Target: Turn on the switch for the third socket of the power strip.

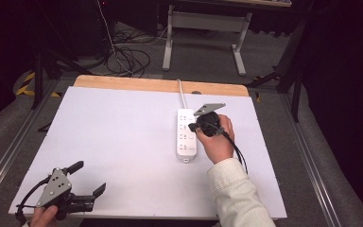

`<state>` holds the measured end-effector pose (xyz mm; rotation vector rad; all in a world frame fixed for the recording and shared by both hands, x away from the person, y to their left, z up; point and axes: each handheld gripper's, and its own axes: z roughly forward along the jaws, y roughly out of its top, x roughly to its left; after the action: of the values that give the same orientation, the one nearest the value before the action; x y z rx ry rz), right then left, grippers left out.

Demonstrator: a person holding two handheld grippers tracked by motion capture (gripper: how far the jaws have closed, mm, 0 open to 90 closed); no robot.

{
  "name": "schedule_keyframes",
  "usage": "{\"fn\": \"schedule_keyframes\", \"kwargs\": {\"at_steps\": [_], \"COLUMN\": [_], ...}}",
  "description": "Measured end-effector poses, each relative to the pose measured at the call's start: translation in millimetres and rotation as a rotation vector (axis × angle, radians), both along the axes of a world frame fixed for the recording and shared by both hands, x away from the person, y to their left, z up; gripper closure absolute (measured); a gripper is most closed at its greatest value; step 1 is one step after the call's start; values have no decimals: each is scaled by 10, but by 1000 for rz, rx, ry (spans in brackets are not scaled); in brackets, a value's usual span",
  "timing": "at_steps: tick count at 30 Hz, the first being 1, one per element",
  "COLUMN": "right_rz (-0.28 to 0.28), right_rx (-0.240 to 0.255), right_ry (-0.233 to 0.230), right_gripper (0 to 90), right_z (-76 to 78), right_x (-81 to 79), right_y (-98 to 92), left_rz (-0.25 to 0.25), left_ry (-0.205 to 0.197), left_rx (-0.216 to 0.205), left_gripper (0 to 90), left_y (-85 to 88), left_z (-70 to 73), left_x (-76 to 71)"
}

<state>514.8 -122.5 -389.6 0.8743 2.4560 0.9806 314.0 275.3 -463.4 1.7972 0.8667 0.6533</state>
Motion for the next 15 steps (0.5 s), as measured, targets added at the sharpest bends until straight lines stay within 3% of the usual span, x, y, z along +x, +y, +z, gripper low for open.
{"fn": "schedule_keyframes", "kwargs": {"at_steps": [6, 14, 15], "right_rz": [-3, 15, 17], "right_rx": [68, 124, 151], "right_ry": [-34, -82, -89], "right_gripper": [640, 446, 389], "right_z": [120, 243, 265], "right_x": [-134, -359, -431], "right_y": [-70, -168, -212], "left_rz": [1, 0, 1], "left_ry": [-2, -1, -2], "left_rx": [-3, 1, 0], "left_gripper": [18, 18, 17], "left_y": [0, -4, -4], "left_z": [1, 1, 2], "left_x": [-3, -5, -5]}}
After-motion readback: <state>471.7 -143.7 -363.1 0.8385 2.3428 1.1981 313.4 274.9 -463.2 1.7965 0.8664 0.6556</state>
